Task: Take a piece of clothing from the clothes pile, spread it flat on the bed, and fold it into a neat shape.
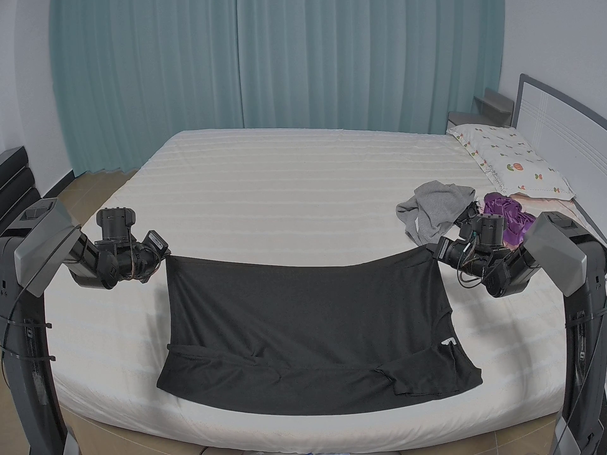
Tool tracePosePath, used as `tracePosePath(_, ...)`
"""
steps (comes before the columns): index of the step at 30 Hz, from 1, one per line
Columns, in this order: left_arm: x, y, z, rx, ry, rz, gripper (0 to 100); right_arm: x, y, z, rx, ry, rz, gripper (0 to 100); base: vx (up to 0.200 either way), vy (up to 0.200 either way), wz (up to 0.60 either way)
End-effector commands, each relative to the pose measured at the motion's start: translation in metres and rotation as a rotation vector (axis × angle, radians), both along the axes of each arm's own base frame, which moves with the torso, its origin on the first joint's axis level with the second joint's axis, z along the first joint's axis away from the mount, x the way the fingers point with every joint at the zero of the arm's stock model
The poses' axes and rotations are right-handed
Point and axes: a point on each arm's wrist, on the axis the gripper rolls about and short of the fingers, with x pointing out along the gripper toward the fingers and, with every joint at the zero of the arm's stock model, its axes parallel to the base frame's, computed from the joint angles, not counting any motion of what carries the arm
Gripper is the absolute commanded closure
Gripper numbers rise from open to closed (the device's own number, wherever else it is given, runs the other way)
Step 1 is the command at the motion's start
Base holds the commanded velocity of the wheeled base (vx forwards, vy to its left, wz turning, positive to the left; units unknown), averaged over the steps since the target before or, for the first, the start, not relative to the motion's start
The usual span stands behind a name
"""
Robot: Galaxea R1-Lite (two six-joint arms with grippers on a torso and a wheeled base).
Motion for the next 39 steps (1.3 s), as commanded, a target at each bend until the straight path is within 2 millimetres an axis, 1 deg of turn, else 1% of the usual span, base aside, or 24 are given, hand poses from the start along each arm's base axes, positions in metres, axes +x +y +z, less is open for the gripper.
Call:
tracePosePath(1,-0.001,0.002,0.001,0.0,-0.001,0.005,100,0.001,0.003,0.001,0.009,-0.017,0.002,100,0.0,0.0,0.0)
tracePosePath(3,-0.001,0.002,0.001,0.0,0.001,0.005,100,-0.003,0.005,-0.009,-0.001,-0.012,0.009,100,0.0,0.0,0.0)
tracePosePath(6,-0.002,0.002,0.0,0.0,0.002,0.005,100,-0.003,0.007,-0.006,0.004,-0.024,0.015,100,0.0,0.0,0.0)
tracePosePath(12,-0.004,0.002,-0.003,-0.001,0.014,0.003,100,-0.008,0.003,-0.01,0.001,0.004,0.011,100,0.0,0.0,0.0)
tracePosePath(14,-0.008,0.0,-0.007,0.003,0.034,-0.011,100,-0.014,0.001,-0.007,0.007,0.015,0.025,100,0.0,0.0,0.0)
tracePosePath(18,-0.012,-0.001,-0.011,0.039,0.046,-0.04,100,-0.018,0.0,-0.003,0.021,0.017,0.043,100,0.0,0.0,0.0)
tracePosePath(21,-0.016,-0.003,-0.016,0.073,0.058,-0.066,100,-0.021,0.0,0.006,0.031,0.012,0.047,100,0.0,0.0,0.0)
tracePosePath(24,-0.015,-0.003,-0.016,0.077,0.054,-0.068,100,-0.02,-0.004,0.012,0.036,-0.007,0.045,100,0.0,0.0,0.0)
tracePosePath(27,-0.013,-0.003,-0.016,0.075,0.041,-0.067,100,-0.019,-0.006,0.013,0.052,-0.008,0.031,100,0.0,0.0,0.0)
tracePosePath(35,-0.013,-0.003,-0.016,0.078,0.01,-0.065,100,-0.023,-0.01,0.003,0.051,0.027,0.026,100,0.0,0.0,0.0)
tracePosePath(37,-0.02,-0.004,-0.022,0.081,0.037,-0.07,100,-0.03,-0.01,-0.001,0.051,0.058,0.04,100,0.0,0.0,0.0)
tracePosePath(39,-0.025,-0.005,-0.024,0.082,0.044,-0.073,100,-0.037,-0.009,-0.003,0.064,0.076,0.074,100,0.0,0.0,0.0)
